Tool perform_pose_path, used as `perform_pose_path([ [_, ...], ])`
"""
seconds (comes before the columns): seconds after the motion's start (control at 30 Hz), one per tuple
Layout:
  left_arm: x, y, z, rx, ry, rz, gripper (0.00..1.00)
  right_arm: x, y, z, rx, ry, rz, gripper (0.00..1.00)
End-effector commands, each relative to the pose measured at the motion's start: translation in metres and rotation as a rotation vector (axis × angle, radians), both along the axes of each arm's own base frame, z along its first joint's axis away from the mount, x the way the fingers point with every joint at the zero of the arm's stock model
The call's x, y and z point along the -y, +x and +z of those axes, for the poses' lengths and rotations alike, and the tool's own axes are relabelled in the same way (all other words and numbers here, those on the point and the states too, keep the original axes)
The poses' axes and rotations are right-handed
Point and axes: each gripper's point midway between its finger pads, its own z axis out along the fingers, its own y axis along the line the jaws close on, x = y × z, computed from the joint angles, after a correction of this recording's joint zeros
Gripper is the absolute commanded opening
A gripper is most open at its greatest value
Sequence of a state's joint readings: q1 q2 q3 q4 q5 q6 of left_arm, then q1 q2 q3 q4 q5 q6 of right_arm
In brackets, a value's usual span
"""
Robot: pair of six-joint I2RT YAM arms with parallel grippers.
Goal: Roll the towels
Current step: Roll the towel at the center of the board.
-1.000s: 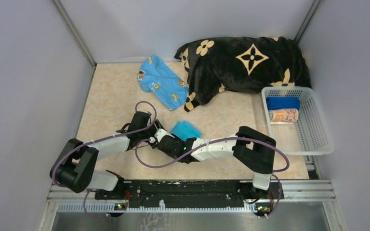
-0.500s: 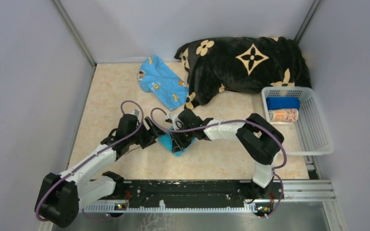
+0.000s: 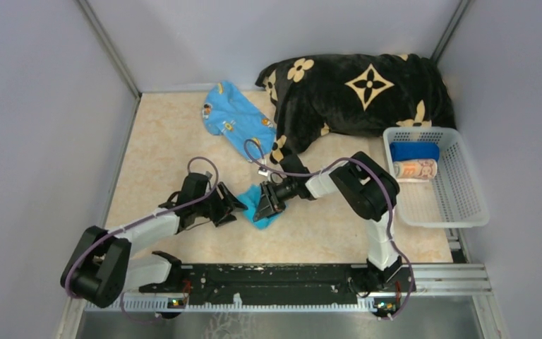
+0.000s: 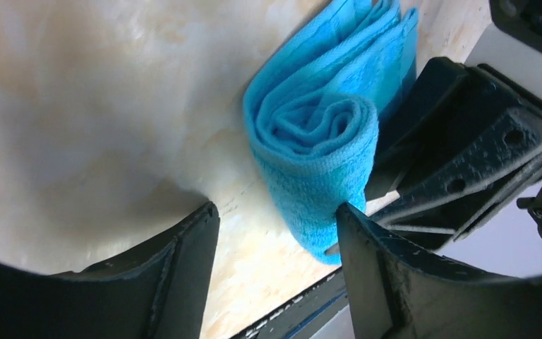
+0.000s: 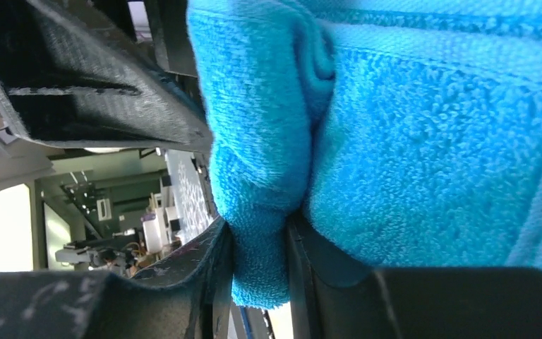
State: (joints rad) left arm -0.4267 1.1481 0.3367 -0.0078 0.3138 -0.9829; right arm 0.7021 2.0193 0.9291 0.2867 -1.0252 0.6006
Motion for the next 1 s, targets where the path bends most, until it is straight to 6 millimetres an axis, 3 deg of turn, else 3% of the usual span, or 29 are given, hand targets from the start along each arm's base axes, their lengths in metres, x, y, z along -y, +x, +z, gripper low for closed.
perform_pose_path([
  [0.0,0.009,0.024,-0.002,0.021,0.012,-0.005,0.66,0.01,0.006,-0.002,0.051,-0.073,-0.049,0.35],
  [0.2,0.004,0.019,-0.031,-0.077,0.079,-0.013,0.59,0.037,0.027,0.018,0.414,-0.318,-0.158,0.55],
  [0.33,-0.002,0.018,-0.037,-0.087,0.12,-0.003,0.58,0.048,0.034,0.036,0.687,-0.501,-0.211,0.6],
  [0.7,-0.006,0.016,-0.042,-0.098,0.157,0.006,0.58,0.009,0.02,0.063,1.202,-0.64,-0.175,0.58],
  [0.97,-0.005,0.016,-0.045,-0.106,0.165,0.0,0.59,0.004,0.021,0.02,1.298,-0.772,-0.05,0.54],
])
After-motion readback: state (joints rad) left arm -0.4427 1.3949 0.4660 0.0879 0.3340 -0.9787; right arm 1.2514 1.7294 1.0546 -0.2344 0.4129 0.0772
